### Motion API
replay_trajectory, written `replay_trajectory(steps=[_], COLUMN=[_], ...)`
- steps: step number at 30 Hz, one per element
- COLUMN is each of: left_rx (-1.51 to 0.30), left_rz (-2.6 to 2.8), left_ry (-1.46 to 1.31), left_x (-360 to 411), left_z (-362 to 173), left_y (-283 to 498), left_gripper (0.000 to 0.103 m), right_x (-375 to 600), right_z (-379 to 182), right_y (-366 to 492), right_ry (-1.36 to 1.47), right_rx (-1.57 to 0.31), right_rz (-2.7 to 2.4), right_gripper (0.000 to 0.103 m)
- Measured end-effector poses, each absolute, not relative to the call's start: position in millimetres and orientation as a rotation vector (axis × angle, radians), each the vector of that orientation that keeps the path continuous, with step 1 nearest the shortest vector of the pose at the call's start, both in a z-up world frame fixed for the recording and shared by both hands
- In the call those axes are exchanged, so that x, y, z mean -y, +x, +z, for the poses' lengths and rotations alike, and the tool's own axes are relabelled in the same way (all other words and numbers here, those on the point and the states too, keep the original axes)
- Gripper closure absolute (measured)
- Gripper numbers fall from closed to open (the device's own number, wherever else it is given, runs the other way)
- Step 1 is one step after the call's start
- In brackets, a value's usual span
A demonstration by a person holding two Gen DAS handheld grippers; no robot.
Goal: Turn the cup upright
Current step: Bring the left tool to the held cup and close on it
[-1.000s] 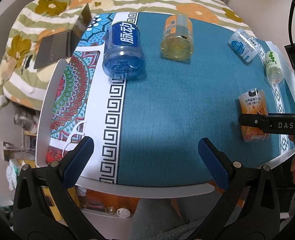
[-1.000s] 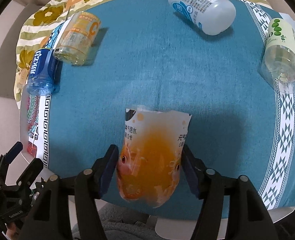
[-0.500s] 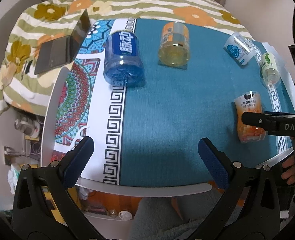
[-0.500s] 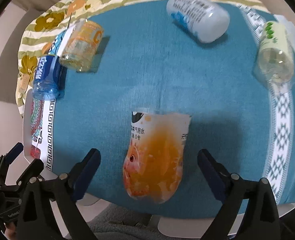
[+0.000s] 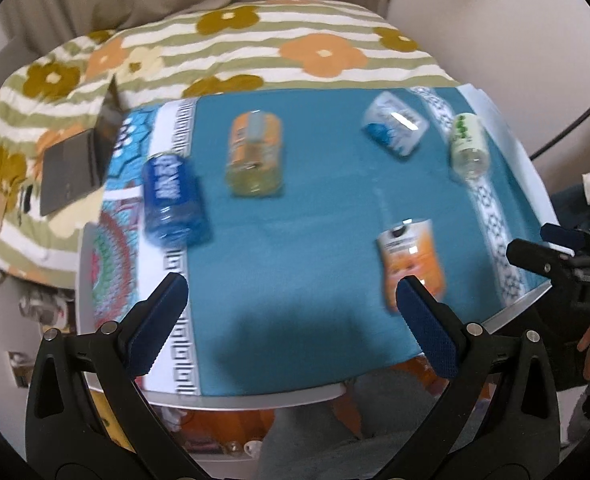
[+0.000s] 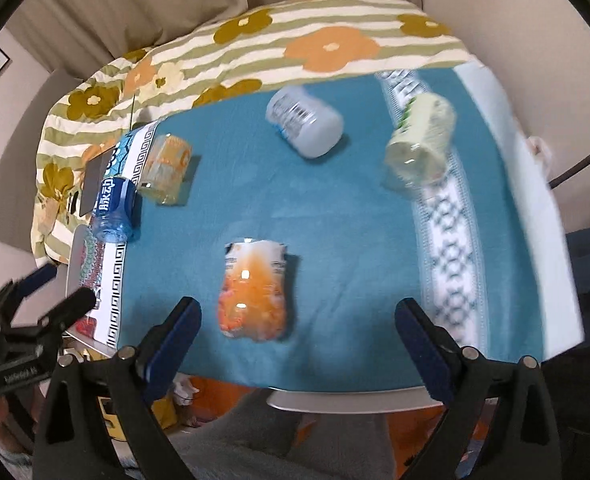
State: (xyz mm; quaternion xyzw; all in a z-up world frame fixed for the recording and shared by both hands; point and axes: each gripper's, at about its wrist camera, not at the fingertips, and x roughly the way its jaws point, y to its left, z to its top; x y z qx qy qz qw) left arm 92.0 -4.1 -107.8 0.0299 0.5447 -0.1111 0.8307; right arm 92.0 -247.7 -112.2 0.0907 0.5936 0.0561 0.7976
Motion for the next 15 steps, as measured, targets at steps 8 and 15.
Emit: replay_trajectory(steps=[8, 15], left_rx=[-1.301, -1.457], left_rz=[-0.233, -0.167], left_ry=[0.051, 0.018], left_x=[73, 112], left_z=[-128, -167], left_y=[109, 131], left_gripper=[0.0, 0.0], right_x=[286, 323], right_z=[-106, -134], right_y=[87, 95], right_ry=[0.017, 0.002], right_rx=[-1.168, -1.185], right_rz=[0.129, 0.197], right_gripper=[0.006, 0.006])
